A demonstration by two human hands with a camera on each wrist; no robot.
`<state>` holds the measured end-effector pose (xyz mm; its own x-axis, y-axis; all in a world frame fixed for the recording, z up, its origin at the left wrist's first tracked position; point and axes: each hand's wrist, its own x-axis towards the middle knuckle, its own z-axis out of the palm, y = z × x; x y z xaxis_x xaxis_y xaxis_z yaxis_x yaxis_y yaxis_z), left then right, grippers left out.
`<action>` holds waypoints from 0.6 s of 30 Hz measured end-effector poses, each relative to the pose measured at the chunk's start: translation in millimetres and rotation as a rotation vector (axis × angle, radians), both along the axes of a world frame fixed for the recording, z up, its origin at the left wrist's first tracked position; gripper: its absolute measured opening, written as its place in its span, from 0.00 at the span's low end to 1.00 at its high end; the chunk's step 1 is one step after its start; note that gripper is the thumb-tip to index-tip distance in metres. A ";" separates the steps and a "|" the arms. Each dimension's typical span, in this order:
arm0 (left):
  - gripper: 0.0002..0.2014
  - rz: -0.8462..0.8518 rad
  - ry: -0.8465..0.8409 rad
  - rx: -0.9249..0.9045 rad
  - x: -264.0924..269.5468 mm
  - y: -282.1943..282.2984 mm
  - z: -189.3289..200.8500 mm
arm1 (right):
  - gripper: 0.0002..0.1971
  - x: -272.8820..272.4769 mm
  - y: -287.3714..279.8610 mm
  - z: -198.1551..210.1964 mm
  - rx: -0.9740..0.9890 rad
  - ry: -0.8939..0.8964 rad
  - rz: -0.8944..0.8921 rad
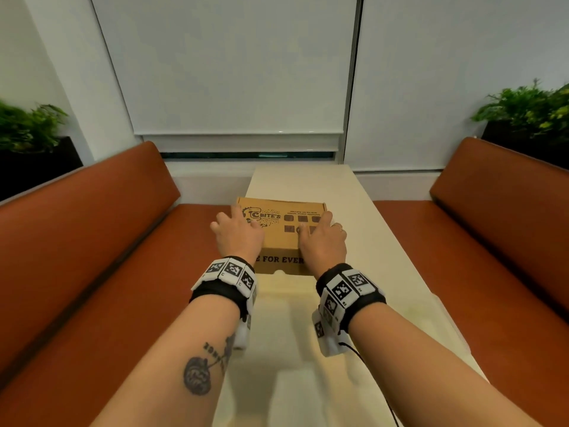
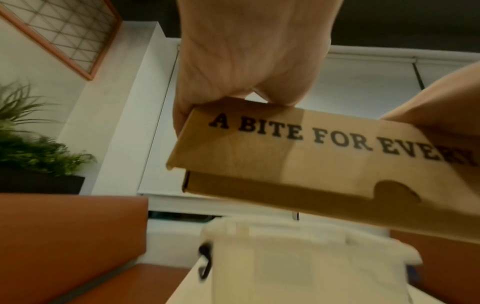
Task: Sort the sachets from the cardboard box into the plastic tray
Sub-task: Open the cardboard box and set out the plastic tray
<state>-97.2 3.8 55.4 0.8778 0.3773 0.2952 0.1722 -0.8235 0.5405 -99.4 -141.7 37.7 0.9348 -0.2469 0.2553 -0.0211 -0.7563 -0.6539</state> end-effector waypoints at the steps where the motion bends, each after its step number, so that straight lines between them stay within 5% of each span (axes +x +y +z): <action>1: 0.24 0.005 0.011 -0.012 -10.5 0.7 -6.3 | 0.27 -10.7 0.8 -4.1 -0.005 0.012 0.008; 18: 0.23 0.087 0.156 -0.107 -112.9 28.6 -115.4 | 0.24 -115.1 33.7 -102.1 -0.024 0.201 0.058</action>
<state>-210.1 32.4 -60.0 0.8725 0.4755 0.1122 0.3287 -0.7412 0.5854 -214.5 -107.9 -64.4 0.9801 -0.1869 0.0671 -0.1053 -0.7755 -0.6225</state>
